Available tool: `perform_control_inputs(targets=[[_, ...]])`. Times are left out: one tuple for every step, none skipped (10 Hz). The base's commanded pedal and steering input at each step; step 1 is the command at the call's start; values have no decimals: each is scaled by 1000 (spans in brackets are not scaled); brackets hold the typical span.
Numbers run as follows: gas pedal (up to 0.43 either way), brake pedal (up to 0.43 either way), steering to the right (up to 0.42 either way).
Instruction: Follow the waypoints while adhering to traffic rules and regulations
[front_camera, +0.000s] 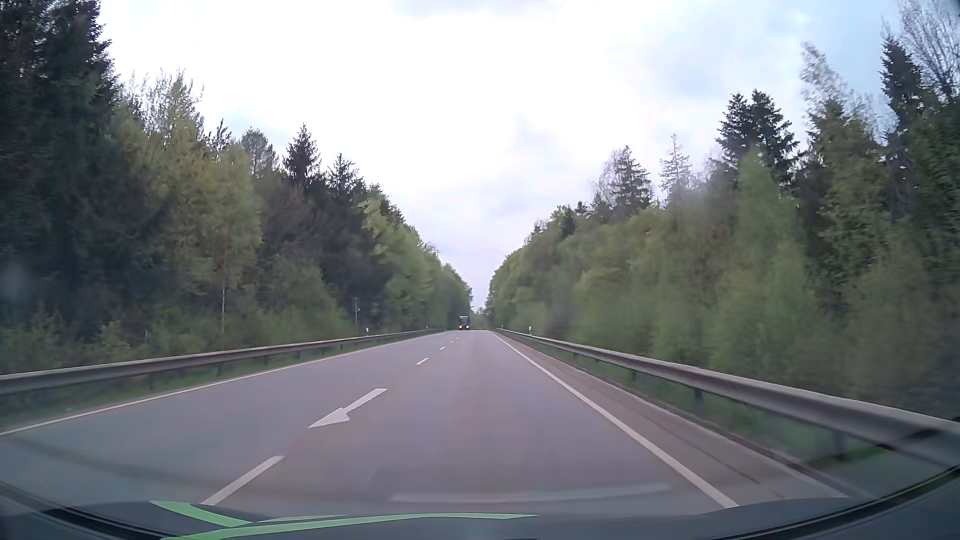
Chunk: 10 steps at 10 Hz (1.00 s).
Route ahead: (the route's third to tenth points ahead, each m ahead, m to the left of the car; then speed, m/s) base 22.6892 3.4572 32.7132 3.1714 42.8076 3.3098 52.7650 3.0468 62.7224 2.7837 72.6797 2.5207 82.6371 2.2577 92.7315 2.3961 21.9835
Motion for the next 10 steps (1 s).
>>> perform_control_inputs(targets=[[260, 0, -3], [248, 0, -3], [248, 0, -2], [240, 0, -1], [220, 0, 0], [220, 0, 0], [220, 0, 0], [220, 0, 0], [220, 0, 0], [220, 0, 0]])
